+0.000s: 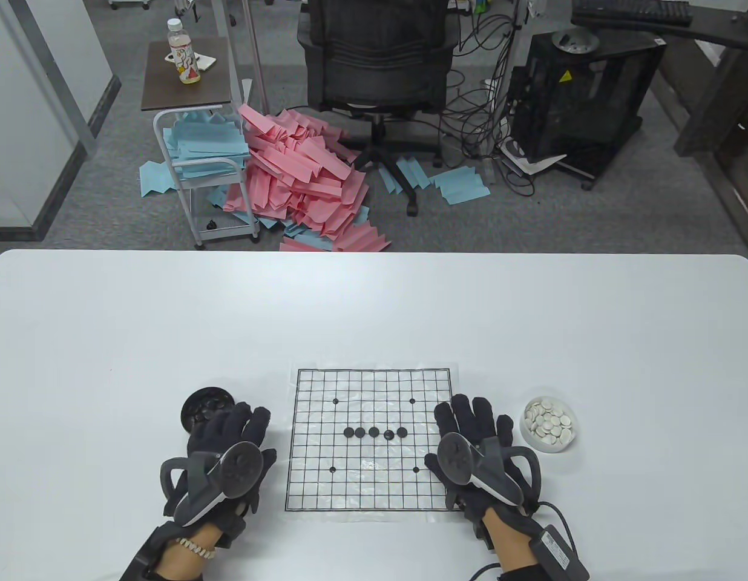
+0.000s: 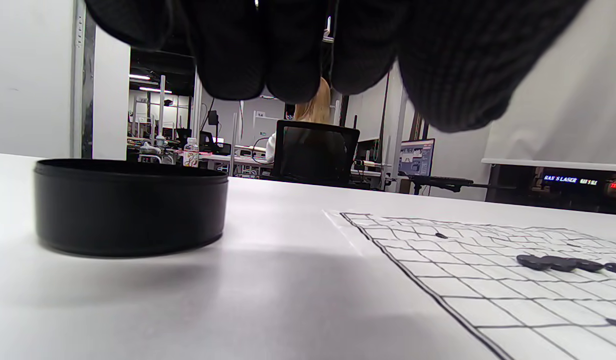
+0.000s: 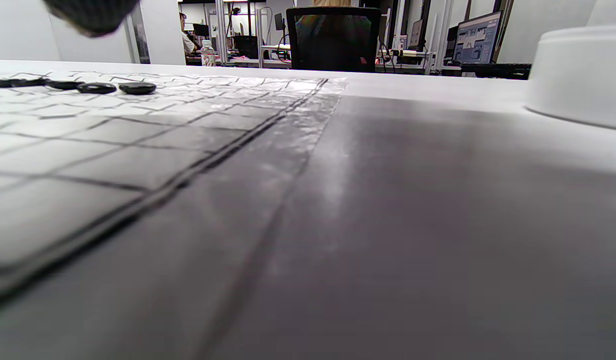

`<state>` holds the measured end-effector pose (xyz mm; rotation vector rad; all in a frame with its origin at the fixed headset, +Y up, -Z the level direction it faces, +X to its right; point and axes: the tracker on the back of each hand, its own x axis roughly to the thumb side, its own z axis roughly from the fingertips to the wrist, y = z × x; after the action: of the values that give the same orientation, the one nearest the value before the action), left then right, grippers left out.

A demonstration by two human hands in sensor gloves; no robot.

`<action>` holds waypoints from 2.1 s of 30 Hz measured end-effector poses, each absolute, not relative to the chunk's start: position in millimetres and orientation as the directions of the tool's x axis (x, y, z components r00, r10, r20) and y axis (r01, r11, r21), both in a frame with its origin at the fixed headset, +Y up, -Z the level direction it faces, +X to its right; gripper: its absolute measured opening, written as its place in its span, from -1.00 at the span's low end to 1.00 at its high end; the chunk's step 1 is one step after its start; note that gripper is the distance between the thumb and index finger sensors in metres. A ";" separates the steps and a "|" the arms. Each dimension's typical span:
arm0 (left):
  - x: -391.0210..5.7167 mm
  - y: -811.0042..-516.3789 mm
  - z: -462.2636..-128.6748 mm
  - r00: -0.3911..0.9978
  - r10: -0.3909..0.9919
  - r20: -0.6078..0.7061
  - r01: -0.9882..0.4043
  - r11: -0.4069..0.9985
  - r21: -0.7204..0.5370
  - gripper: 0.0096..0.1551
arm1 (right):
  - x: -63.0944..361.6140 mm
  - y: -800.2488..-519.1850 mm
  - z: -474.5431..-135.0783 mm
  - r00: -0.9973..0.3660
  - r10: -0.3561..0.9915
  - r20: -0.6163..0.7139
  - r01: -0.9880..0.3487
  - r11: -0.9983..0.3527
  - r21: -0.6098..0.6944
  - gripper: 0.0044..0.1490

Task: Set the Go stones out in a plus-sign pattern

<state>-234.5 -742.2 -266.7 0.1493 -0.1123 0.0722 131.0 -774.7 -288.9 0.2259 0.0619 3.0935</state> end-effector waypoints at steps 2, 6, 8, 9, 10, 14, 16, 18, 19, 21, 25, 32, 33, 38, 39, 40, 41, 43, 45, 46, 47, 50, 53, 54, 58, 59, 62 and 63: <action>-232.1 -742.0 -265.7 0.991 0.046 0.122 -0.064 0.987 0.147 -0.14 | 132.2 -774.1 -288.7 -0.988 0.042 0.146 -0.036 -0.998 0.043 0.10; -228.9 -740.9 -264.0 0.991 0.018 0.135 -0.040 0.986 0.164 -0.14 | 139.9 -769.6 -289.6 -0.990 0.072 0.123 -0.069 -0.997 0.029 0.10; -227.8 -739.6 -263.4 0.990 -0.001 0.140 -0.024 0.984 0.174 -0.14 | 144.2 -766.5 -290.4 -0.989 0.102 0.105 -0.100 -0.995 0.022 0.10; -227.7 -739.2 -263.2 0.990 -0.001 0.141 -0.025 0.984 0.175 -0.14 | 146.8 -764.1 -290.6 -0.989 0.111 0.095 -0.111 -0.994 0.013 0.09; -228.1 -738.5 -262.8 0.990 0.003 0.144 -0.029 0.984 0.178 -0.14 | 149.7 -761.0 -290.7 -0.990 0.115 0.086 -0.115 -0.993 -0.002 0.09; -230.2 -734.4 -261.4 0.990 -0.004 0.141 -0.024 0.980 0.199 -0.13 | 159.8 -750.7 -292.5 -0.994 0.102 0.038 -0.104 -0.994 -0.038 0.06; -230.7 -733.0 -261.0 0.990 -0.004 0.143 -0.026 0.979 0.204 -0.14 | 167.4 -743.5 -295.6 -0.995 0.095 -0.006 -0.095 -0.994 -0.053 0.03; -231.2 -732.6 -260.9 0.990 0.000 0.144 -0.030 0.978 0.208 -0.14 | 178.2 -734.9 -300.8 -0.993 0.098 -0.071 -0.094 -0.994 -0.064 0.00; -231.4 -733.2 -261.1 0.989 0.001 0.145 -0.031 0.978 0.208 -0.14 | 181.9 -732.1 -302.5 -0.991 0.096 -0.091 -0.090 -0.994 -0.065 -0.02; -232.0 -733.1 -261.2 0.989 0.004 0.149 -0.035 0.977 0.210 -0.14 | 193.7 -723.8 -308.3 -0.986 0.058 -0.155 -0.049 -0.997 -0.061 -0.05; -233.7 -732.2 -261.2 0.988 0.023 0.150 -0.054 0.977 0.208 -0.14 | 215.7 -715.3 -320.6 -0.959 0.012 -0.282 0.001 -0.999 -0.046 -0.11; -233.3 -731.1 -260.7 0.989 0.025 0.144 -0.054 0.978 0.203 -0.14 | 237.6 -727.0 -341.1 -0.909 -0.098 -0.405 0.068 -0.994 0.089 -0.35; -233.4 -730.6 -260.6 0.989 0.025 0.144 -0.055 0.978 0.204 -0.14 | 240.1 -732.4 -344.4 -0.900 -0.106 -0.423 0.057 -0.990 0.126 -0.37; -234.9 -730.8 -260.9 0.990 0.030 0.141 -0.059 0.978 0.202 -0.14 | 245.8 -747.2 -352.5 -0.867 -0.169 -0.469 0.079 -0.976 0.204 -0.38; -235.3 -730.6 -260.9 0.990 0.034 0.139 -0.062 0.978 0.200 -0.14 | 247.0 -750.1 -354.1 -0.860 -0.182 -0.477 0.083 -0.972 0.221 -0.37; -235.6 -730.6 -261.0 0.990 0.038 0.138 -0.065 0.978 0.199 -0.14 | 247.4 -750.4 -354.8 -0.855 -0.189 -0.483 0.096 -0.973 0.211 -0.36; -235.8 -730.7 -261.3 0.990 0.041 0.137 -0.068 0.978 0.197 -0.14 | 248.1 -752.3 -356.9 -0.853 -0.189 -0.487 0.098 -0.974 0.206 -0.37; -236.1 -730.6 -261.3 0.990 0.042 0.136 -0.069 0.978 0.196 -0.14 | 248.8 -755.7 -359.5 -0.850 -0.223 -0.477 0.110 -0.961 0.254 -0.38; -236.6 -730.2 -261.3 0.990 0.039 0.133 -0.065 0.979 0.195 -0.14 | 248.8 -757.4 -360.7 -0.852 -0.233 -0.469 0.138 -0.964 0.228 -0.40; -236.9 -730.3 -261.4 0.990 0.040 0.133 -0.065 0.979 0.195 -0.14 | 248.9 -757.8 -360.8 -0.851 -0.238 -0.468 0.142 -0.962 0.232 -0.40; -237.2 -730.0 -261.4 0.991 0.041 0.131 -0.066 0.979 0.193 -0.15 | 248.6 -758.2 -360.8 -0.853 -0.234 -0.467 0.143 -0.965 0.222 -0.44; -237.5 -729.8 -261.3 0.991 0.040 0.129 -0.064 0.979 0.192 -0.14 | 248.6 -761.0 -361.7 -0.860 -0.247 -0.446 0.171 -0.964 0.203 -0.47; -237.5 -729.4 -261.4 0.991 0.042 0.130 -0.066 0.979 0.193 -0.14 | 247.5 -761.8 -360.3 -0.861 -0.262 -0.436 0.200 -0.963 0.183 -0.49; -237.5 -729.3 -261.4 0.991 0.040 0.131 -0.065 0.979 0.195 -0.14 | 247.7 -763.1 -360.9 -0.862 -0.260 -0.435 0.198 -0.963 0.182 -0.49; -237.7 -729.3 -261.5 0.990 0.036 0.134 -0.062 0.978 0.197 -0.14 | 248.2 -762.7 -360.7 -0.860 -0.260 -0.440 0.206 -0.964 0.167 -0.50; -237.7 -729.3 -261.5 0.990 0.036 0.134 -0.062 0.979 0.197 -0.15 | 248.3 -762.7 -360.5 -0.860 -0.254 -0.443 0.203 -0.966 0.162 -0.50; -238.0 -729.2 -261.6 0.990 0.036 0.135 -0.062 0.978 0.197 -0.14 | 248.1 -760.8 -361.6 -0.862 -0.252 -0.440 0.173 -0.962 0.212 -0.47; -238.1 -729.1 -261.6 0.990 0.035 0.135 -0.062 0.978 0.197 -0.15 | 247.6 -760.2 -362.2 -0.860 -0.255 -0.442 0.163 -0.958 0.235 -0.45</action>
<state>-238.1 -729.1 -261.6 0.2024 -0.1315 0.0492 247.6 -760.2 -362.2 -0.8150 0.3205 3.2436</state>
